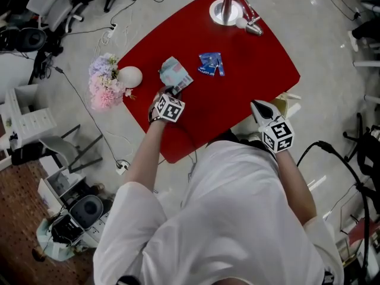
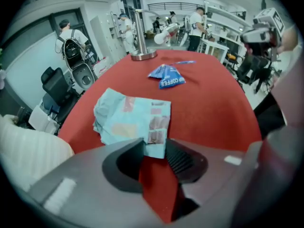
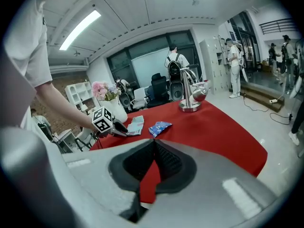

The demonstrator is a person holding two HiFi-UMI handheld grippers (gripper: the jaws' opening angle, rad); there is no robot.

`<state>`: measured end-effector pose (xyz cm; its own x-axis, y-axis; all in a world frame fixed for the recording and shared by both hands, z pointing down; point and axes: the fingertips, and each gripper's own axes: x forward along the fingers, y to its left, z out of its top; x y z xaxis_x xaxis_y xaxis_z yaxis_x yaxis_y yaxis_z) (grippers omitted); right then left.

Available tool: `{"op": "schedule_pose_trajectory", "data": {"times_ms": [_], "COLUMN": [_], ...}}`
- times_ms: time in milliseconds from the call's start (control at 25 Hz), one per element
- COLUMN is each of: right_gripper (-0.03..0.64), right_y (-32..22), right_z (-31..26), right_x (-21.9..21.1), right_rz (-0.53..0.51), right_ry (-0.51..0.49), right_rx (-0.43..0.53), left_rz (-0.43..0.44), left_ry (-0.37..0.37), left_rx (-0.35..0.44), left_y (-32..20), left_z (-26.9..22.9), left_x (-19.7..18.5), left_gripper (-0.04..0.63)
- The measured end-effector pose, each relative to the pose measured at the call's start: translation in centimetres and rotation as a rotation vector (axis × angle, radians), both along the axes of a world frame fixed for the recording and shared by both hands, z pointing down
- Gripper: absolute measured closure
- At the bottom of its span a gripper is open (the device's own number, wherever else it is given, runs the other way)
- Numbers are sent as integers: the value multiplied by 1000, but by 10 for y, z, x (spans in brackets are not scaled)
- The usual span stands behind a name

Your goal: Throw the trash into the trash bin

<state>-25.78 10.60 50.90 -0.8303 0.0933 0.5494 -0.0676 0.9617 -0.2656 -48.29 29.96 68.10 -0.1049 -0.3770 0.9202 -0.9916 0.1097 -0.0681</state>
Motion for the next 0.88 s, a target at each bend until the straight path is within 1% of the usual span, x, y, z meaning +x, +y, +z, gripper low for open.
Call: {"op": "schedule_pose_trajectory", "data": {"times_ms": [40,120,240,480,640,800,880], "right_gripper": [617,617,617,617,617,617,617], "right_y": [1,1,0,-7,-5,-15,-19], "right_z": [0,2,2,-2,-2,-1,-1], "right_x": [-1,-1,2,16,32,58,73], "right_rz": [-2,-1,8,47,84,133,163], "right_ry": [1,2,0,-17,-31,-40,-41], "right_rx": [0,-1,0,5,5,4,3], "left_rz": [-1,-6,-14,-27,1,35,48], "left_ry": [4,3,0,1,-21,-39,-44], "left_rx": [2,16,45,104,139,191,195], "left_y": [0,-2,-5,-18,-27,-52,-61], "left_z": [0,-3,-11,-36,-51,-68,-75], "left_x": [0,1,3,14,25,45,56], "left_gripper": [449,554,583,589,589,589,589]}}
